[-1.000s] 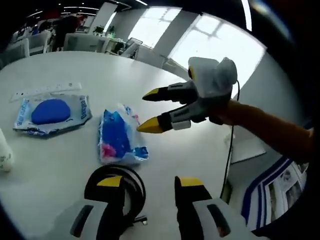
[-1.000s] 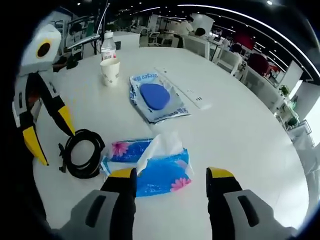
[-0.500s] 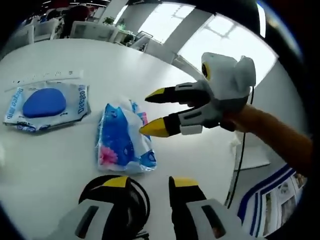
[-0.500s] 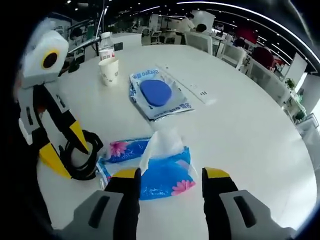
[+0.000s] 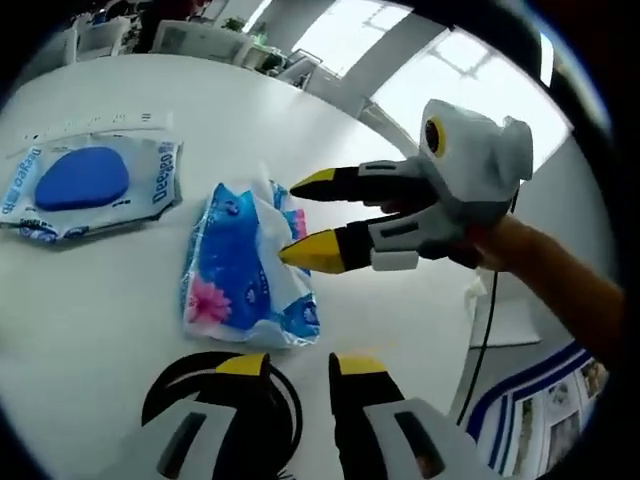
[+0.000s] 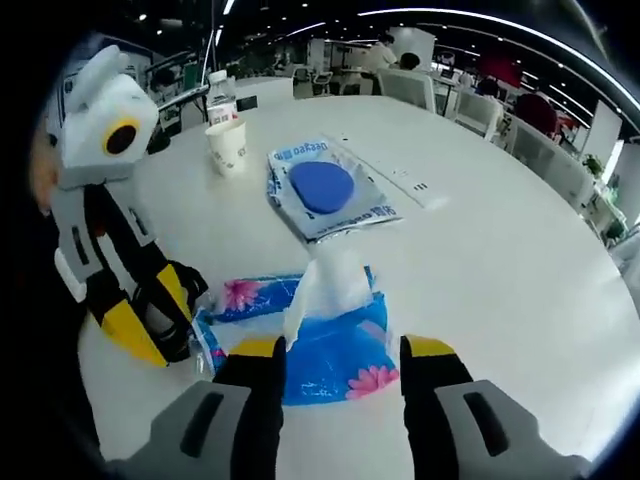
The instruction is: Arrange the tabletop items into an orderly group along one side of the table until the central work area is clear of visible clutter.
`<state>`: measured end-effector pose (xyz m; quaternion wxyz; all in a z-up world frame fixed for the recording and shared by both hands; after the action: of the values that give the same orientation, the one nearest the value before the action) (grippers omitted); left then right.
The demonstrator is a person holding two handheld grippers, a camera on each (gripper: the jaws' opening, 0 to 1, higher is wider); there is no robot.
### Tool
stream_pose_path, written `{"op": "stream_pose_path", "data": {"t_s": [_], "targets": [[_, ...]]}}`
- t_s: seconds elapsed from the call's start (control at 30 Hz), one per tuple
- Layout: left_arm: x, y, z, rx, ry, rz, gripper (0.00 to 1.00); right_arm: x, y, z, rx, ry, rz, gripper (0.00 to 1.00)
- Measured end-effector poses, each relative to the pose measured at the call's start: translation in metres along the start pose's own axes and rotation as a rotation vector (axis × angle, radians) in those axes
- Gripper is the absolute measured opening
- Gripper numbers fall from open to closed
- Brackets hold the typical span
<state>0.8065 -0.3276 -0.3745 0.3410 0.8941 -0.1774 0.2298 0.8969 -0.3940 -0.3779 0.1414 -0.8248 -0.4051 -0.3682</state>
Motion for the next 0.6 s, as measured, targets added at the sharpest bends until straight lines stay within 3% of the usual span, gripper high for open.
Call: {"op": "stream_pose_path", "data": {"t_s": [0.33,0.5,0.6], "targets": [[0.003,-0.009,0.008,0.031,0.001,-0.059,0.12,-0.007,0.007,0.004,0.005,0.002,-0.007,0.32],[0.003,-0.006,0.01,0.032,0.001,-0.092,0.13,-0.012,0.005,0.007,0.011,-0.016,-0.017,0.29],[0.006,-0.001,0.007,0.032,0.02,-0.128,0.21,-0.013,0.006,0.008,0.009,-0.022,-0.02,0.27]]}}
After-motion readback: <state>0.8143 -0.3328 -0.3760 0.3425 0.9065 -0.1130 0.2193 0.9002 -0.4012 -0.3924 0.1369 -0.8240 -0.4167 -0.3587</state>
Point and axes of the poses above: the point that each gripper's makers call its tool centre point, and the gripper's own axes: z roughly forward along the fingers, y roughly to its right, x roughly out of its top, the point moved 1 cm from there along -z, roughly backward along the fingers, and after that the axes turned 5 degrees about y, right-handed, at the moved point
